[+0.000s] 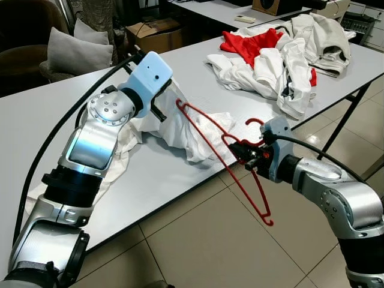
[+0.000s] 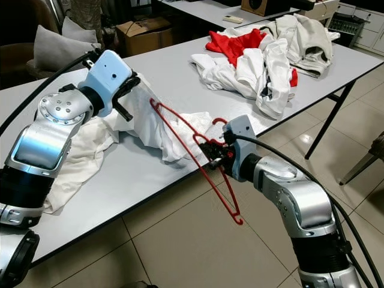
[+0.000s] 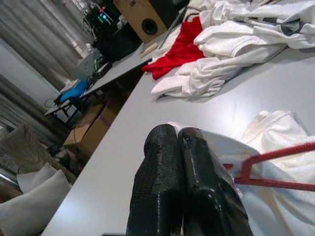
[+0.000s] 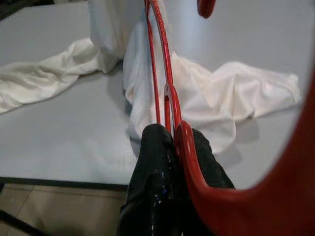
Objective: Hang hanger
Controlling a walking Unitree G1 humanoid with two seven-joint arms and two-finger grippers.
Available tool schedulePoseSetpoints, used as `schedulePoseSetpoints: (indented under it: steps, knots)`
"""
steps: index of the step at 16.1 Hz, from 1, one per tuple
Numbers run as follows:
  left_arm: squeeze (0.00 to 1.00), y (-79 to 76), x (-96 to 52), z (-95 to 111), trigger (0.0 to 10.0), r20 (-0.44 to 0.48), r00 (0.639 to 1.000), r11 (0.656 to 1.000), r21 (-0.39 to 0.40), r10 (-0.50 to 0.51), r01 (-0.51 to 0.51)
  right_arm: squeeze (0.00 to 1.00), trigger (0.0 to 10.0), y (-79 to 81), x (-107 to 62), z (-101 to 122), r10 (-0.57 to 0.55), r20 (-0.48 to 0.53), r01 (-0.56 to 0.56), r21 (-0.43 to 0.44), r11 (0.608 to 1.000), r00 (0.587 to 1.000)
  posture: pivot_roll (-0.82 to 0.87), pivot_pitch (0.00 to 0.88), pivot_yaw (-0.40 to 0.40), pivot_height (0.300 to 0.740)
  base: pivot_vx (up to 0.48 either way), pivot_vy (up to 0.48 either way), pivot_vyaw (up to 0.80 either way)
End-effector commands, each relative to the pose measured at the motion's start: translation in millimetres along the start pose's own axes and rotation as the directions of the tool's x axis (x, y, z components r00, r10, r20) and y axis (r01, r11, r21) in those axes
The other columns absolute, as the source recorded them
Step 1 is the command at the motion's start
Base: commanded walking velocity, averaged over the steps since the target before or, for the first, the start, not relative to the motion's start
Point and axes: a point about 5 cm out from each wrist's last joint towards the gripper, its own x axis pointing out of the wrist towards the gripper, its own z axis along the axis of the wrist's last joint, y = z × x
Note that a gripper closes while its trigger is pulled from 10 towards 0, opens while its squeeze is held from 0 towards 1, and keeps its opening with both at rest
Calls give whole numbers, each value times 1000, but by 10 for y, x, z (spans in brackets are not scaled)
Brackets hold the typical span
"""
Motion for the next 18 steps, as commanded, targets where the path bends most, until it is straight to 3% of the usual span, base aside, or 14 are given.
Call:
schedulePoseSetpoints:
  steps: [1,3,6,9,12,14,16,18]
  knots:
    - [0,33,-19,53,0,13,1000,1000,18,0,-1,0,10000,-32,-10,-69,-26,-45,27,7,1000,999,-166,0,56,740,0,0,0]
    - [0,74,-30,70,0,18,1000,1000,23,10,-10,0,10000,-59,-17,-126,-48,-83,49,14,999,995,-167,0,53,740,0,0,0]
    - [0,254,-81,33,0,-1,996,996,34,87,-87,0,10000,-99,-52,-236,-81,-147,87,31,996,986,-170,0,48,740,0,0,0]
    - [0,488,-174,-37,0,-37,982,981,55,187,-184,0,10000,-141,-90,-203,-114,-112,122,65,990,987,-171,0,45,740,0,0,0]
    - [0,591,-240,-30,0,-17,979,978,65,202,-200,0,10000,-251,-104,-158,-183,-72,190,96,977,980,-168,0,43,740,0,0,0]
    - [0,604,-269,6,0,28,986,985,53,165,-167,0,10000,-360,-108,-43,-254,3,253,83,964,967,-168,0,43,740,0,0,0]
    - [0,539,-296,-14,0,29,994,994,31,103,-104,0,10000,-438,-146,196,-282,139,265,128,956,949,-163,0,42,740,0,0,0]
    - [0,386,-303,-62,0,20,999,999,5,37,-37,0,10000,-372,-145,147,-214,113,202,112,973,970,-161,0,38,740,0,0,0]
